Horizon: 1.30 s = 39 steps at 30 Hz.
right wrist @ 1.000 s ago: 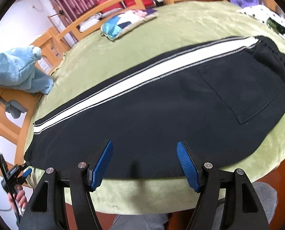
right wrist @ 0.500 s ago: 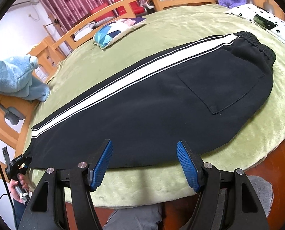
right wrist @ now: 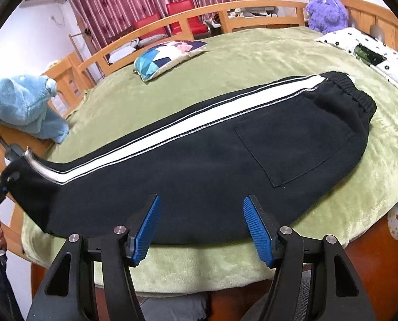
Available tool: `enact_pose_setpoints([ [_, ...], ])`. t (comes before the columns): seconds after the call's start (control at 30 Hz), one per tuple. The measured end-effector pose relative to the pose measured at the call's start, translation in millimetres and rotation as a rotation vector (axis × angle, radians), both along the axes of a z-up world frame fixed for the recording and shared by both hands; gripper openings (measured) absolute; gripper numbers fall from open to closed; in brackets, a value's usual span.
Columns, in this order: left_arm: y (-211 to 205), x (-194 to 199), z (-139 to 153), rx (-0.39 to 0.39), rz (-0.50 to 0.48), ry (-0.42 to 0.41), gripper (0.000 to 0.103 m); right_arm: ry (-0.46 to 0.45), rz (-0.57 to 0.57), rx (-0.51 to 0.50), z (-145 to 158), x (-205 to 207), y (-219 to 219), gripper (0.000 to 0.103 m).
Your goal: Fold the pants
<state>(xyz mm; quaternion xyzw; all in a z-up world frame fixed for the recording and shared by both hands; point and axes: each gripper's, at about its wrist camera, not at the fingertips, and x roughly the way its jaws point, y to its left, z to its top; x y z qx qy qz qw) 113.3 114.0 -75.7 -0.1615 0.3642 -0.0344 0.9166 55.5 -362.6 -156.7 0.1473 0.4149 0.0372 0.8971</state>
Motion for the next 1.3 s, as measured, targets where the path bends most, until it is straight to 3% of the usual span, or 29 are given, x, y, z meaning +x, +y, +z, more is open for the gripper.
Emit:
enact_pose_setpoints([
  [0.1,-56,10,8,0.007,-0.109,0.0,0.013,0.0,-0.011,0.01,0,-4,-15,0.064],
  [0.23,-124,16,-10,0.002,-0.253,0.048,0.013,0.012,-0.047,0.061,-4,-10,-39,0.064],
  [0.4,-182,12,-70,-0.036,-0.385,0.205,0.014,0.038,-0.068,0.071,-15,-16,-55,0.064],
  [0.47,-202,15,-96,0.007,-0.442,0.345,0.014,0.069,-0.071,0.089,-23,-14,-59,0.064],
  [0.53,-209,15,-104,0.053,-0.461,0.384,0.014,0.089,-0.067,0.112,-27,-10,-60,0.064],
  [0.63,-197,0,-90,0.062,-0.504,0.328,0.033,0.089,-0.036,0.147,-28,-3,-52,0.064],
  [0.7,-177,-6,-78,0.029,-0.504,0.304,0.054,0.084,0.001,0.159,-27,6,-40,0.064],
  [0.77,-159,-8,-66,0.014,-0.462,0.267,0.061,0.078,0.044,0.178,-27,18,-24,0.064],
  [1.03,-62,-9,-67,-0.061,-0.253,0.266,0.061,0.129,0.196,0.36,-46,80,56,0.07],
  [1.2,-29,-13,-84,-0.125,-0.177,0.298,0.061,0.276,0.238,0.233,-88,113,121,0.07],
  [1.23,-28,-12,-88,-0.133,-0.169,0.302,0.061,0.251,0.242,0.162,-87,114,133,0.058],
  [1.27,-25,-13,-91,-0.139,-0.16,0.307,0.061,0.233,0.252,0.119,-83,114,138,0.019],
  [1.3,-23,-12,-94,-0.144,-0.154,0.311,0.061,0.217,0.288,0.079,-77,117,143,0.017],
])
